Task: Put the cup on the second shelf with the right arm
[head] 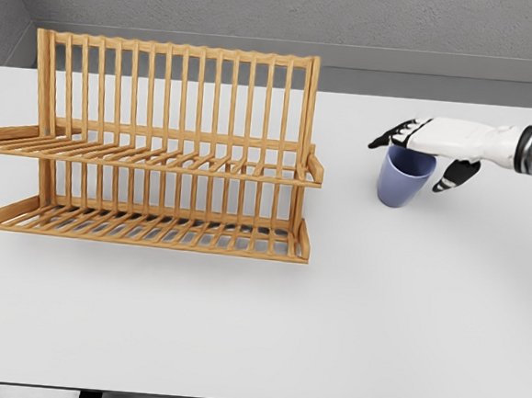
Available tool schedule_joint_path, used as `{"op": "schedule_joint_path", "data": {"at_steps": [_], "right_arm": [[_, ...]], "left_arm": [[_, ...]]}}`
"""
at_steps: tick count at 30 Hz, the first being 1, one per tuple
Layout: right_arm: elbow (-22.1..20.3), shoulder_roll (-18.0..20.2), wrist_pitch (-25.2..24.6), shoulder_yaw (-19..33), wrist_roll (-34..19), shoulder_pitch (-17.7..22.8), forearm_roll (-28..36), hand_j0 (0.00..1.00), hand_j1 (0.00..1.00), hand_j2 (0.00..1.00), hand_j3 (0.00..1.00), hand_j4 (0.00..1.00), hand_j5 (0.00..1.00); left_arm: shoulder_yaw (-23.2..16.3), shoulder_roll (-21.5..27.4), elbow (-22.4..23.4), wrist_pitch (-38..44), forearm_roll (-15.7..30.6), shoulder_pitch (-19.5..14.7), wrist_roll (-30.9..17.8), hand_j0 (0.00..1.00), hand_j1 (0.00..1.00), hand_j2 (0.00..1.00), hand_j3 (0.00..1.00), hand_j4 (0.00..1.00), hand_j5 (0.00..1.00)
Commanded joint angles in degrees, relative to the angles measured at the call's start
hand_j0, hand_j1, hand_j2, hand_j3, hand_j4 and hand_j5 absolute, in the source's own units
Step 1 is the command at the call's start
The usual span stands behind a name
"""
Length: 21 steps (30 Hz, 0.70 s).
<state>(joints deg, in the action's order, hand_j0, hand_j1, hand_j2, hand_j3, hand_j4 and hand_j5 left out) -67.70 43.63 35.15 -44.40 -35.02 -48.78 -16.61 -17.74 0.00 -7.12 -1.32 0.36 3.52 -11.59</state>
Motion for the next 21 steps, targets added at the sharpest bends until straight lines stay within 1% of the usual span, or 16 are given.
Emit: {"op": "schedule_joint_path", "data": {"at_steps": [1,3,8,10,13,15,16,21], "right_arm": [[1.1,-0.3,-0.2,-0.3,0.0,0.0,0.3,1.0,1.0,1.0,1.0,1.0,1.0],[1.8,-0.8,-0.2,-0.4,0.0,-0.1,0.3,1.0,1.0,1.0,1.0,1.0,1.0],[1.2,-1.3,-0.2,-0.5,0.0,-0.6,0.3,1.0,1.0,1.0,1.0,1.0,1.0],[1.2,-1.8,-0.2,-2.2,0.0,-1.2,0.3,1.0,1.0,1.0,1.0,1.0,1.0],[1.2,-1.8,-0.2,-2.5,0.0,-1.3,0.3,0.99,0.99,0.99,0.99,0.99,0.99],[1.1,-1.8,-0.2,-2.9,0.0,-1.3,0.3,0.76,0.76,0.76,0.76,0.76,0.76],[1.1,-1.8,-0.2,-2.9,0.0,-1.3,0.3,0.69,0.69,0.69,0.69,0.69,0.69],[1.1,-1.7,-0.2,-2.9,0.0,-1.5,0.3,0.69,0.69,0.69,0.69,0.69,0.69]], "left_arm": [[0.0,0.0,0.0,0.0,0.0,0.0,0.0,1.0,1.0,1.0,1.0,1.0,1.0],[0.0,0.0,0.0,0.0,0.0,0.0,0.0,1.0,1.0,1.0,1.0,1.0,1.0],[0.0,0.0,0.0,0.0,0.0,0.0,0.0,1.0,1.0,1.0,1.0,1.0,1.0],[0.0,0.0,0.0,0.0,0.0,-0.1,0.0,1.0,1.0,1.0,1.0,1.0,1.0],[0.0,0.0,0.0,0.0,0.0,0.0,0.0,1.0,1.0,1.0,1.0,1.0,1.0],[0.0,0.0,0.0,0.0,0.1,0.0,0.0,1.0,1.0,1.0,1.0,1.0,1.0],[0.0,0.0,0.0,0.0,0.1,0.0,0.0,1.0,1.0,1.0,1.0,1.0,1.0],[0.0,0.0,0.0,0.0,0.0,0.0,0.0,1.0,1.0,1.0,1.0,1.0,1.0]]}}
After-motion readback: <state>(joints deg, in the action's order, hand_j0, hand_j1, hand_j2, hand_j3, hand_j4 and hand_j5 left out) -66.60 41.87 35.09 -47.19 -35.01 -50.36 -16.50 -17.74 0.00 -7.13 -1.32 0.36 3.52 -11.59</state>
